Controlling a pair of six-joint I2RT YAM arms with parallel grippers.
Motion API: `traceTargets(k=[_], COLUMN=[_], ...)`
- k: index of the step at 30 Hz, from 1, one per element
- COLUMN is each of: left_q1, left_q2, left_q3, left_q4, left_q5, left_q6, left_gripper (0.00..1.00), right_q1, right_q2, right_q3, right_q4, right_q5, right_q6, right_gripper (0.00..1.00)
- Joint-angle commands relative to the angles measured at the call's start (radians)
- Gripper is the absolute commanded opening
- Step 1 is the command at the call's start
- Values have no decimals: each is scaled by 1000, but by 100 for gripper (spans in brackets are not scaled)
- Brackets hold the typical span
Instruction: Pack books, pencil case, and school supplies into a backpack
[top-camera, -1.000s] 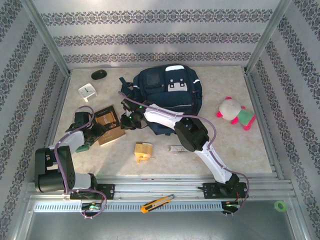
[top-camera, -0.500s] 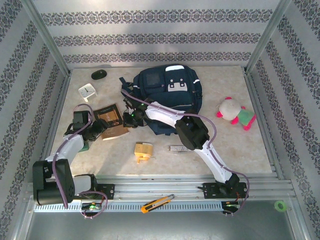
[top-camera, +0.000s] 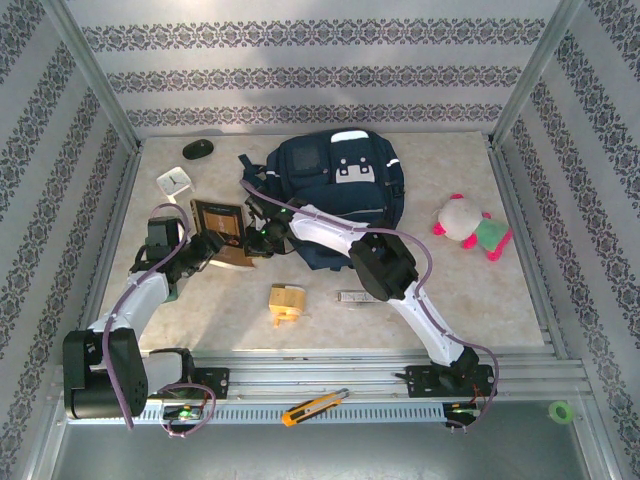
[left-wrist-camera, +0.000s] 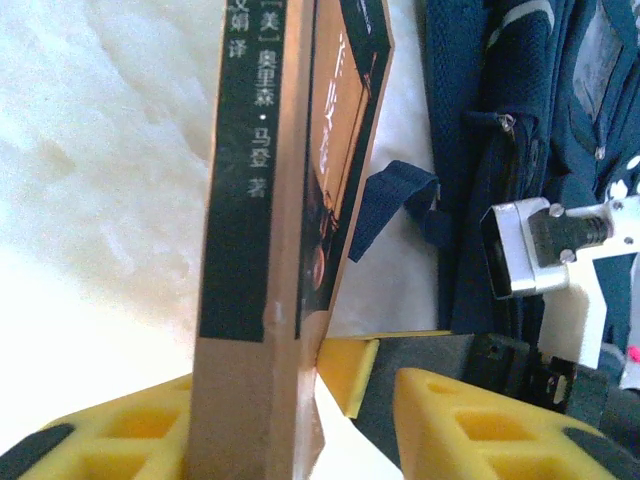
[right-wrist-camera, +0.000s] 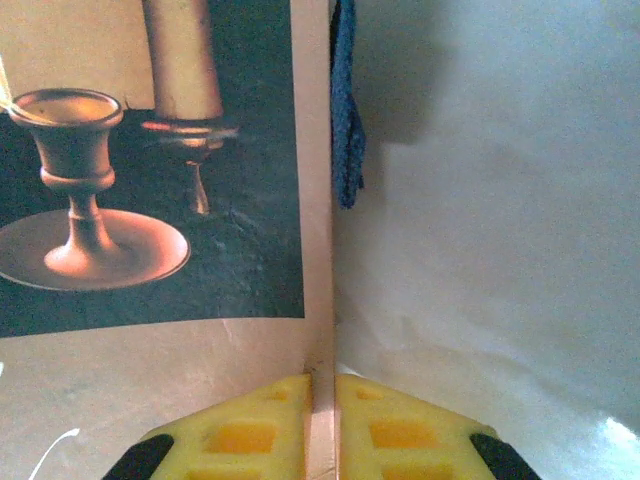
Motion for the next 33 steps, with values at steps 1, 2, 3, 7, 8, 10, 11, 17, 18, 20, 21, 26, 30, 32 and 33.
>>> traceTargets(k=[1,2,3,7,8,10,11,17,18,20,21,26,30,32,33], left_q1=[-14,-13,-14,-20,-20,-22,-22,-39,-44,-53,-59,-145,-235,-250,-253], left_q2=[-1,-3,-7,-34,-46,-85,-103,-226,-239,-251,-248,-215,-159,-131,-113], left_q3=[39,46,55,97,107,124,130,143,145,145,141,152,182,173,164], left_q4=[-33,-60,-82,-146,-147,-126,-107,128,171,275,345,595,720,845,915], left_q5=[-36,-59,-83,-105,-97,-56,-25,235,278,360,411,554,611,618,622], left_q6=[31,47,69,170,195,243,264,335,331,305,284,214,166,97,49], left_gripper=[29,22,16,0,0,0,0,0,0,0,0,0,0,0,0], right_q1=[22,22,20,8,4,-10,-18,-80,-92,-113,-122,-137,-216,-254,-268], right_q2=[27,19,7,-84,-114,-193,-235,-575,-629,-744,-802,-1073,-1201,-1232,-1246], right_q3=[-8,-16,-27,-85,-107,-170,-206,-544,-596,-701,-760,-988,-1097,-1129,-1147], right_q4=[-13,-7,0,38,59,109,139,415,462,562,623,775,874,912,936], right_q5=[-11,-6,1,44,49,68,75,168,173,165,150,197,82,22,4], right_q6=[-5,-4,-4,-16,-19,-25,-29,-75,-92,-149,-207,-444,-387,-331,-307], right_gripper=[14,14,15,26,30,37,40,56,59,67,71,91,97,97,97])
